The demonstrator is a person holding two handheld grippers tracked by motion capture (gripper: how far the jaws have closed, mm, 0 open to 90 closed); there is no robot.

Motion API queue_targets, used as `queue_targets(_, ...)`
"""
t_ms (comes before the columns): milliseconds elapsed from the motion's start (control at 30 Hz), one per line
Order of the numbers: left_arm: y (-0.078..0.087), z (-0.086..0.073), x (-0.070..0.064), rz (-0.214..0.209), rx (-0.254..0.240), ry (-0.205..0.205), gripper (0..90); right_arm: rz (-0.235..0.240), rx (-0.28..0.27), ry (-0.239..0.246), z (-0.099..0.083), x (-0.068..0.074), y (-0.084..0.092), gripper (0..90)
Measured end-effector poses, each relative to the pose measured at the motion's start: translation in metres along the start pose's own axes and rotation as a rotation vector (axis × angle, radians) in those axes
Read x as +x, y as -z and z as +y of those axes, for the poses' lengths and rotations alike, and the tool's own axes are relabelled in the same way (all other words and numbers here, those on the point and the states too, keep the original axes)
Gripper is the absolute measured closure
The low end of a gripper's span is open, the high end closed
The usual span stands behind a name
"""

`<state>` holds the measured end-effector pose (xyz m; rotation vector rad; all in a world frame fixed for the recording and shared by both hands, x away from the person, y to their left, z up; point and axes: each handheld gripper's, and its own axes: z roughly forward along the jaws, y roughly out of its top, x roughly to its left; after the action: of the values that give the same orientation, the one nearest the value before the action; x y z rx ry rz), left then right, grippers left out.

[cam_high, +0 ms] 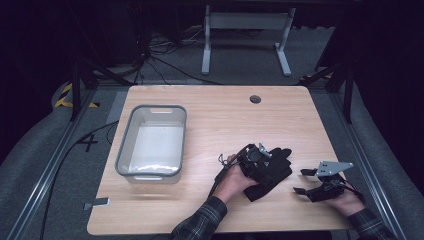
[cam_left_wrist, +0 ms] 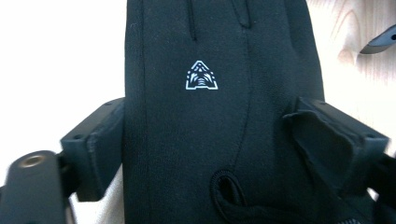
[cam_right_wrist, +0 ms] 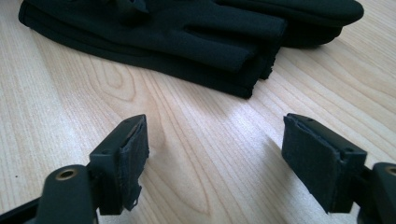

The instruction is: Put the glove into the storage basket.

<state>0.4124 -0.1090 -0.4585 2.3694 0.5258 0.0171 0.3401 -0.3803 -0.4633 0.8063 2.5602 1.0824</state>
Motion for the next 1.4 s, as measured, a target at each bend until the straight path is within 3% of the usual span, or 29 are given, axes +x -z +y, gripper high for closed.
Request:
queue_targets(167, 0.002, 0.0, -0.002, -0.006, 0.004, -0.014, 27.4, -0.015, -0.005, 0.006, -0.001, 0.002, -0.002, 22.3)
queue_targets(267, 0.003, 0.0, -0.003, -0.054, -0.001, -0.041, 40.7, -0.024, -0.014, 0.002, -0.001, 0.002, -0.003, 21.1)
queue_targets(400, 0.004, -0.001, -0.004, -0.104, 0.0, -0.032, 55.8, -0.024, -0.021, -0.002, -0.002, 0.002, -0.004, 19.2)
queue_targets(567, 0.004, -0.001, -0.001, -0.146, -0.006, -0.006, 65.9, -0.021, -0.019, -0.003, -0.002, 0.002, -0.004, 17.7)
queue_targets(767, 0.008, 0.001, -0.001, -0.163, -0.004, 0.014, 68.3, -0.016, -0.015, 0.001, -0.002, 0.002, -0.004, 16.3)
queue_targets(900, 0.014, 0.005, -0.001, -0.169, -0.005, 0.004, 68.5, -0.016, -0.014, 0.002, -0.002, 0.002, -0.004, 15.9)
queue_targets(1167, 0.032, 0.011, -0.003, -0.165, -0.019, -0.012, 68.6, -0.015, -0.014, 0.003, -0.002, 0.002, -0.004, 15.8)
queue_targets(1400, 0.05, 0.014, 0.0, -0.154, -0.044, 0.008, 68.6, -0.016, -0.014, 0.003, -0.002, 0.002, -0.004, 15.8)
